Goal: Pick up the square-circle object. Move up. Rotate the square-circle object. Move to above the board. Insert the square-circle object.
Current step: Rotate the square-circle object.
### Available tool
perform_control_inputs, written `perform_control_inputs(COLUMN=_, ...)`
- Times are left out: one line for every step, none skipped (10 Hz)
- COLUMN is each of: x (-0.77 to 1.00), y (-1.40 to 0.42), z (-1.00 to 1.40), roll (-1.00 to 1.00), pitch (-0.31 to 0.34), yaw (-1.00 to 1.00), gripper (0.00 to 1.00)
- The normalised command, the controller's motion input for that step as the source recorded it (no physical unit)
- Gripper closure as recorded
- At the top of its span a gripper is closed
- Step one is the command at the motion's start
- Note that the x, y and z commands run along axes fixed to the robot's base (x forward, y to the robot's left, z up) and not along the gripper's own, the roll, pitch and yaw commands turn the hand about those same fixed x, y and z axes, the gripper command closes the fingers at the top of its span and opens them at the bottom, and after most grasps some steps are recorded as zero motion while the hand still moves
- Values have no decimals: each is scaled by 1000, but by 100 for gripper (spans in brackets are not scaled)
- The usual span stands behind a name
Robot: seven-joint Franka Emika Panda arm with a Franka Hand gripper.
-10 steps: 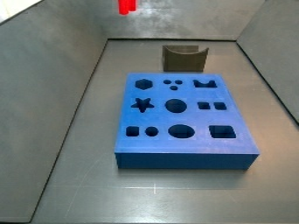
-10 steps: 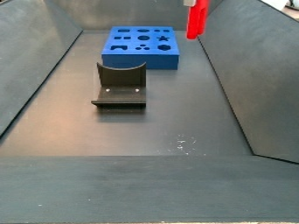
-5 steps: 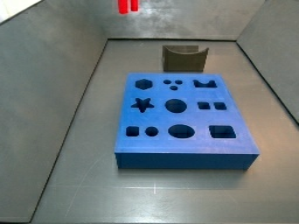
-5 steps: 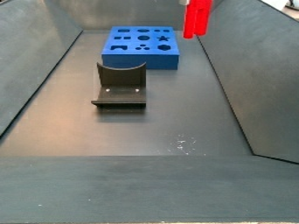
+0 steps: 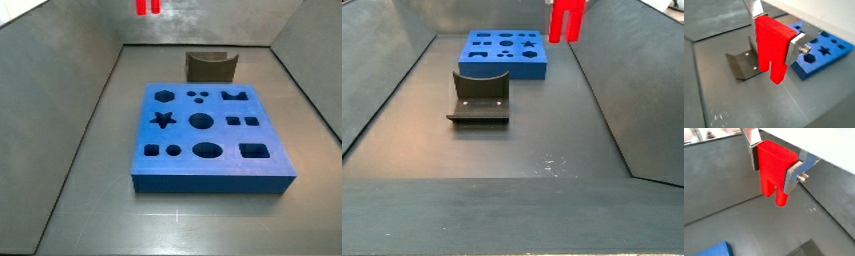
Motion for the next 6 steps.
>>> perform_control_inputs(x=3, y=9, z=1, roll=-30, pitch=30, yaw=-1000, gripper=100)
perform_control_inputs(x=3, y=9, z=2, roll=-31, pitch=31, yaw=-707, gripper=100)
perform_control_inputs(x=4, y=9, z=2, roll=-31, pitch=31, yaw=-487, gripper=100)
perform_control_inputs(x=4, y=9, z=3, roll=-31, pitch=30, yaw=-285, gripper=100)
perform_control_inputs(x=5, y=10, z=3, roll=-31, pitch=30, yaw=-219, gripper=100)
perform_control_inputs(x=0, y=0, z=-1000, roll=-31, pitch=30, yaw=-137, gripper=100)
